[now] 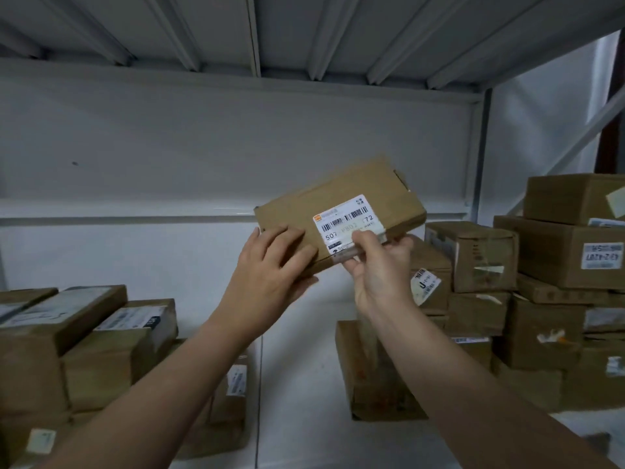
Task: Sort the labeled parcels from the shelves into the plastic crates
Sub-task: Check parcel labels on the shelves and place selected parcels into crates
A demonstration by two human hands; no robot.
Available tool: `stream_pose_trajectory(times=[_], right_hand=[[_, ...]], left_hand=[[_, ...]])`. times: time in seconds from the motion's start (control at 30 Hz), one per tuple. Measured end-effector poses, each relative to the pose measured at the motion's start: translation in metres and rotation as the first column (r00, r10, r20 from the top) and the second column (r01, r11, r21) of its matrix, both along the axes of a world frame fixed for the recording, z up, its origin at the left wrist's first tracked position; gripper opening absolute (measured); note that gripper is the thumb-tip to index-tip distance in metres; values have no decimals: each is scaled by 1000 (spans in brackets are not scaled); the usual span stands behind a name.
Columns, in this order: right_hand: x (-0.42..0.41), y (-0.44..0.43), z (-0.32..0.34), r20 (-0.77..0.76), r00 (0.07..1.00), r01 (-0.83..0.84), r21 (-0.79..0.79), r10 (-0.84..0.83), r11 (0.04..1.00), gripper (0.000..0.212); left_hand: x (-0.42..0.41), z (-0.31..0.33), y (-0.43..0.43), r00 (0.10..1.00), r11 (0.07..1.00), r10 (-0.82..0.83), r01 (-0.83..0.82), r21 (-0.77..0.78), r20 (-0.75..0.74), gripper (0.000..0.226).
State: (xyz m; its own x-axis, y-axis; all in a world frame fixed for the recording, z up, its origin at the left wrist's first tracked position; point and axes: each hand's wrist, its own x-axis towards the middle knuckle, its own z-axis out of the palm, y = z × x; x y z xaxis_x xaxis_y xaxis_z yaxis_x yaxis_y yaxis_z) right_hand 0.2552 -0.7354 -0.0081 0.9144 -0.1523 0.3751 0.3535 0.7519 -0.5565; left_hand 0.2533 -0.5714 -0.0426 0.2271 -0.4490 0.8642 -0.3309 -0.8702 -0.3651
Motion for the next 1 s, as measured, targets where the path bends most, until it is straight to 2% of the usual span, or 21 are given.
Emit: stream_pose_trajectory(times=[0.1, 0.17, 0.23, 0.33, 0.43, 0.57, 0.73, 0.8, 0.9, 1.0], right_hand=[[-6, 15, -7, -35, 996, -76, 30, 77, 997, 44], [-10, 18, -11, -48, 996, -71, 12, 72, 997, 39], [-12, 16, -16, -34, 999, 11, -31, -13, 999, 36], [-18, 12, -28, 73, 985, 166, -193, -154, 967, 51], [-32, 21, -46, 158, 973, 214, -362, -166, 908, 48], [-36, 35, -63, 133, 976, 211, -405, -171, 890, 32], [-28, 47, -78, 134, 972, 232, -487, -191, 842, 24], [-24, 50, -80, 108, 971, 237, -560, -214, 794, 24], [-16, 54, -83, 73, 942, 281, -701, -326, 655, 38], [-9, 58, -91, 49, 924, 286, -748, -380, 599, 48]], left_hand=[[-5, -1, 19, 996, 996, -85, 86, -23, 37, 33], [-9, -3, 33, 992, 989, -124, 126, -76, 38, 33], [-14, -6, 51, 990, 982, -142, 144, -122, 22, 38], [-23, -14, 79, 992, 985, -126, 123, -125, -17, 42], [-38, -30, 95, 989, 982, -105, 87, -166, -108, 37], [-56, -52, 107, 934, 960, -145, 53, -275, -328, 37], [-62, -65, 123, 914, 953, -135, 13, -303, -384, 42], [-68, -64, 124, 897, 902, -205, 19, -431, -391, 43], [-73, -65, 122, 882, 749, -341, 46, -661, -325, 32], [-75, -67, 119, 855, 622, -436, 61, -780, -281, 35]])
